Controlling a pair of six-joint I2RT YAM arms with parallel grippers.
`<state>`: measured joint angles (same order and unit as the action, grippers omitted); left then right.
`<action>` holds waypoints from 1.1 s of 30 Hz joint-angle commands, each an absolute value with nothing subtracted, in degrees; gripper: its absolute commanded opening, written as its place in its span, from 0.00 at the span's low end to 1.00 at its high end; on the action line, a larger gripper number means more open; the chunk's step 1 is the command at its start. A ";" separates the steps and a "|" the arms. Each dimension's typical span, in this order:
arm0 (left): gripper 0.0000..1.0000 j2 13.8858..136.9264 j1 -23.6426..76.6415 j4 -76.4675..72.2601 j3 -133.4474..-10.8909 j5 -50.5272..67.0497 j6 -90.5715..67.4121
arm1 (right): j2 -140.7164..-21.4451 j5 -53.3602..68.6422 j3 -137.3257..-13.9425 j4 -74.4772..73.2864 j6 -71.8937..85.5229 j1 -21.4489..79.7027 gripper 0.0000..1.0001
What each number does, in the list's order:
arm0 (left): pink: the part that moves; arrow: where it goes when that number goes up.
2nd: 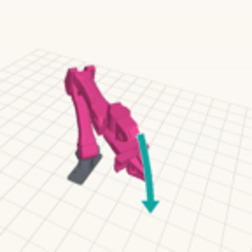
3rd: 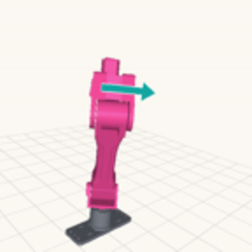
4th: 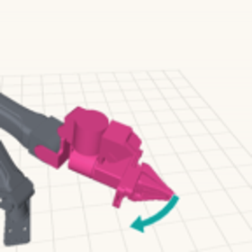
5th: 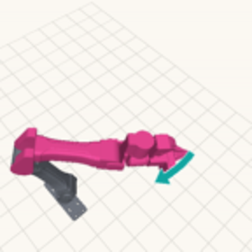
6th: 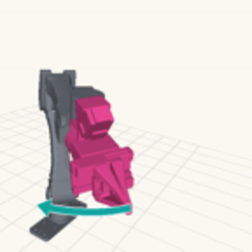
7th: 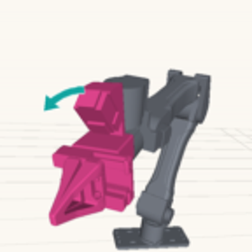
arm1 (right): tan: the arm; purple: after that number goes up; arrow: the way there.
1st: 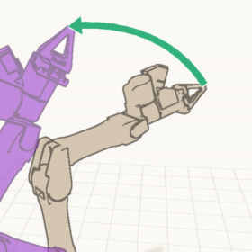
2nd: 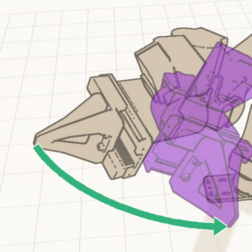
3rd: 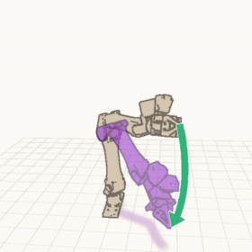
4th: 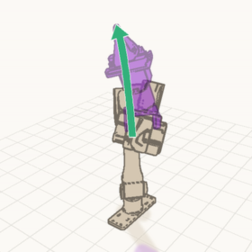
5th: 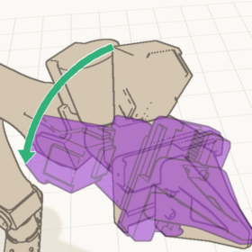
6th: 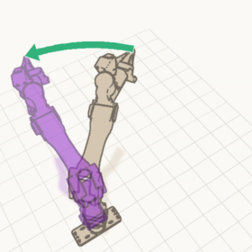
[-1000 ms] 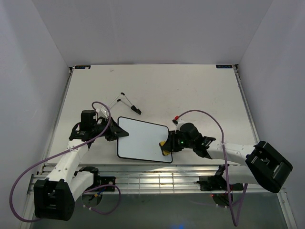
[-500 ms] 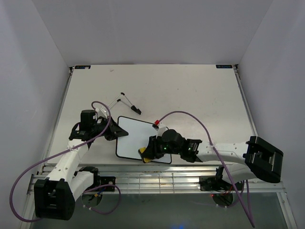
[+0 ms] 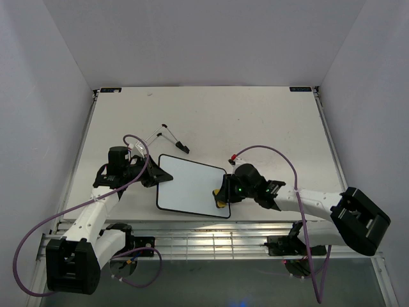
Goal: Erase the whiteboard
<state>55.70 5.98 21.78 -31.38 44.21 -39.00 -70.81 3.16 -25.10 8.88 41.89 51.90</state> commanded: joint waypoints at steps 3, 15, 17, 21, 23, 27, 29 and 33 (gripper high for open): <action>0.00 55.55 6.86 18.46 -30.41 45.44 -35.68 | -78.31 2.81 -34.53 -1.58 34.10 52.90 0.20; 0.00 55.46 7.65 17.67 -29.88 46.93 -35.77 | -93.24 2.99 -57.28 -0.97 33.49 58.01 0.20; 0.00 55.37 7.73 17.49 -29.88 46.93 -35.86 | -95.52 4.56 -59.67 -1.14 33.40 58.01 0.19; 0.00 55.46 7.73 17.14 -29.88 46.93 -35.95 | -95.81 4.67 -64.85 -2.10 32.00 58.18 0.19; 0.00 54.85 7.73 17.14 -29.79 47.02 -35.95 | -93.18 3.17 -65.48 -3.07 30.07 57.22 0.19; 0.00 52.30 7.73 16.44 -29.27 45.62 -36.56 | -87.46 1.06 -66.53 -8.60 26.38 50.83 0.19; 0.00 51.25 7.73 15.21 -28.57 45.61 -37.17 | -83.96 0.88 -66.27 -11.15 24.18 46.70 0.19; 0.00 49.92 7.74 9.59 -25.49 48.51 -39.02 | -78.50 1.49 -64.43 -15.11 19.79 39.83 0.19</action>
